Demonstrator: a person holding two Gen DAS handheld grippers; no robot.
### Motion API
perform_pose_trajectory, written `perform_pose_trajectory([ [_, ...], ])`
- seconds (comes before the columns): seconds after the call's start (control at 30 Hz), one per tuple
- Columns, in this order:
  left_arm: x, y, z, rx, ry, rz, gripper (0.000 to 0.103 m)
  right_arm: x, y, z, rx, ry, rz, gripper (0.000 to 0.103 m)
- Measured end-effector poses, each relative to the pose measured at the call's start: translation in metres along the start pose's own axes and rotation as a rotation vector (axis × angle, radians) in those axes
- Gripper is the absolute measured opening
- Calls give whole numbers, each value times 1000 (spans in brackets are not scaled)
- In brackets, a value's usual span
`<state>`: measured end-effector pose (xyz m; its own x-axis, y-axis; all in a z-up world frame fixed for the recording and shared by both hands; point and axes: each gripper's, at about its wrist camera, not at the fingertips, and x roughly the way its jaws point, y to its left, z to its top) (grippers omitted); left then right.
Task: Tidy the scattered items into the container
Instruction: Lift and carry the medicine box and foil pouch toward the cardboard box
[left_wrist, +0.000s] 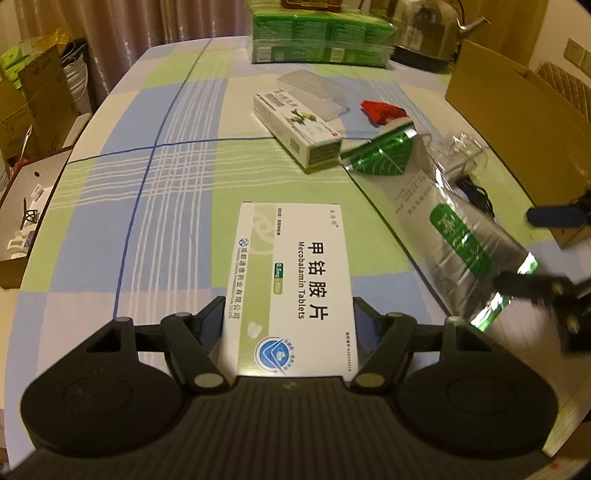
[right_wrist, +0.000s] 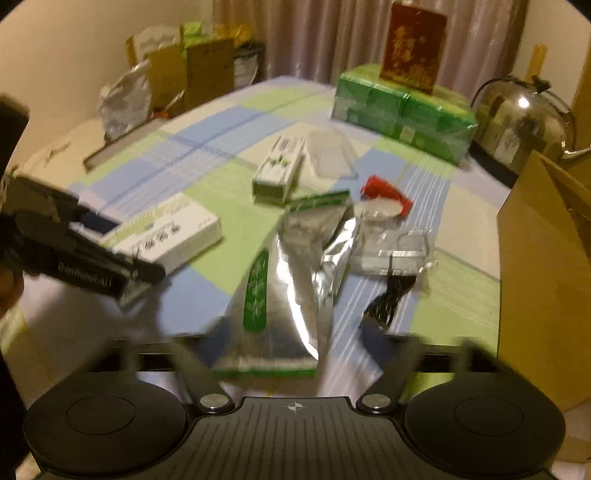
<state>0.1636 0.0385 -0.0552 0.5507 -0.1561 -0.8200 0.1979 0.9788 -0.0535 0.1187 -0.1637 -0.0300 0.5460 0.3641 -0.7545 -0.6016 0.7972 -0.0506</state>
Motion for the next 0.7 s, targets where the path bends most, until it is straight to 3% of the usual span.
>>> perform_pose_trajectory([
  [0.57,8,13,14,4,-5,-39,77,81,-15,29,123,114,16,82],
  [0.63,9,12,16,14,-2,-37,77,82,-16,31,127,115,14,76],
  [0.7,10,10,18,29,-1,-33,77,78,-15,31,123,114,21,62],
])
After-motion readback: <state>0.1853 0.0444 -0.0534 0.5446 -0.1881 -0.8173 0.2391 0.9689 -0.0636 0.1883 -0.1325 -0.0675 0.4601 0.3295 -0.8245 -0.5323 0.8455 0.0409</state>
